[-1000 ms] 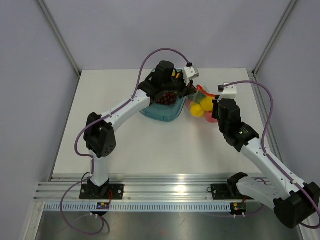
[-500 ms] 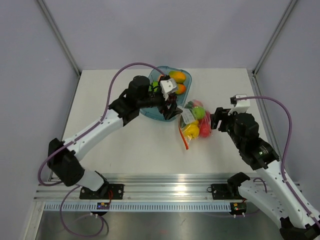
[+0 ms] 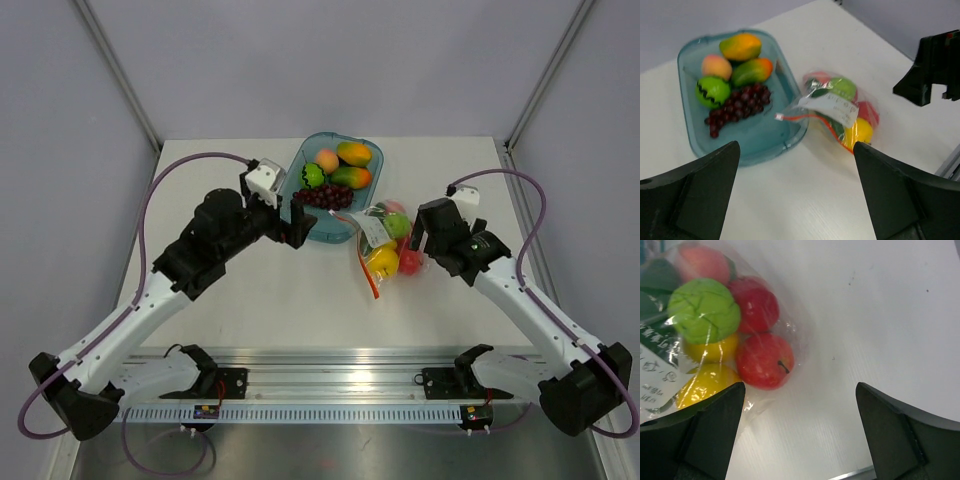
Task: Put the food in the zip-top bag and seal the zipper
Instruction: Reset both arms
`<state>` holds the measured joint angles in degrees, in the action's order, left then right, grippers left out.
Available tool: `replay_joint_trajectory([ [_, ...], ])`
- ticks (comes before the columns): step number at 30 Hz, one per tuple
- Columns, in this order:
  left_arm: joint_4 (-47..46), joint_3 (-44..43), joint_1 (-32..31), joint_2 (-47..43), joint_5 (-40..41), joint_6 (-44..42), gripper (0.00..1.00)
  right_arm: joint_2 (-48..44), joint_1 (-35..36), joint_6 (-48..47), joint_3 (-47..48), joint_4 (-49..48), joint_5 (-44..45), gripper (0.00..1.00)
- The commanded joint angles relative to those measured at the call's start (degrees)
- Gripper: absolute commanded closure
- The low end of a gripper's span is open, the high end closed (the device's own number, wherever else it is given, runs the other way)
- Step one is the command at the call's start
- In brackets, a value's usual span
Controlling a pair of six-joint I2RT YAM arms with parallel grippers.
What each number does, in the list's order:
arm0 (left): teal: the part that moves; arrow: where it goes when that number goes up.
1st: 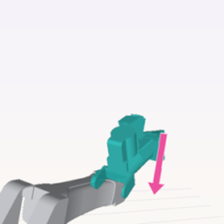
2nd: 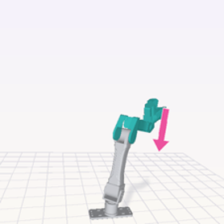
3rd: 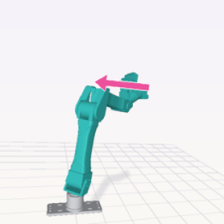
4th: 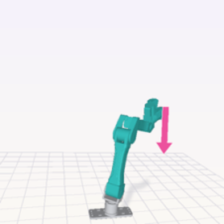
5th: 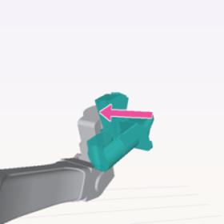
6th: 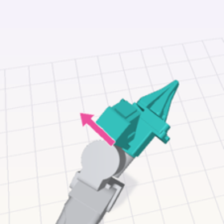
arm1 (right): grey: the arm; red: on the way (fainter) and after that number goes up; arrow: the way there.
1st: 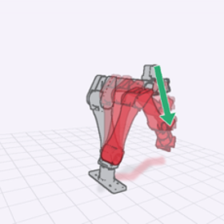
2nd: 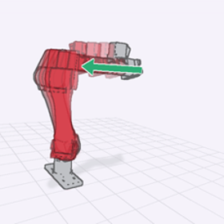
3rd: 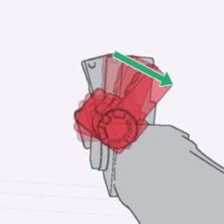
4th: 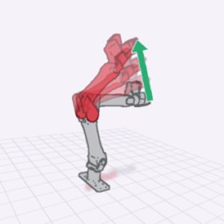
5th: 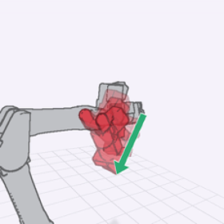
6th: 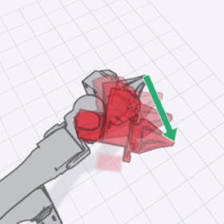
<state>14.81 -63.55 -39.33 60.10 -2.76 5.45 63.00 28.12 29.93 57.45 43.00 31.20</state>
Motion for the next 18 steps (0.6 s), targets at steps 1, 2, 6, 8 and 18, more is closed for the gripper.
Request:
replay_joint_trajectory([
  [1,7.50,5.08,0.40,-4.28,12.59,9.21,0.01,0.63,-0.08,10.13,2.14,5.86,7.38,0.00],
  [2,9.00,6.15,0.40,-5.94,13.39,10.70,0.01,0.80,-0.08,10.75,1.79,6.39,7.64,0.00],
  [6,13.83,11.77,0.48,-8.67,15.16,11.77,0.01,-0.77,0.01,12.43,-1.02,5.78,7.30,0.01],
  [8,15.42,13.53,0.48,-9.12,15.42,12.73,0.01,-3.22,0.01,13.66,-4.00,4.55,7.21,0.01],
  [18,17.18,13.90,0.48,-12.11,17.88,15.20,0.01,-12.55,0.01,17.97,-10.25,5.16,9.05,0.01],
])
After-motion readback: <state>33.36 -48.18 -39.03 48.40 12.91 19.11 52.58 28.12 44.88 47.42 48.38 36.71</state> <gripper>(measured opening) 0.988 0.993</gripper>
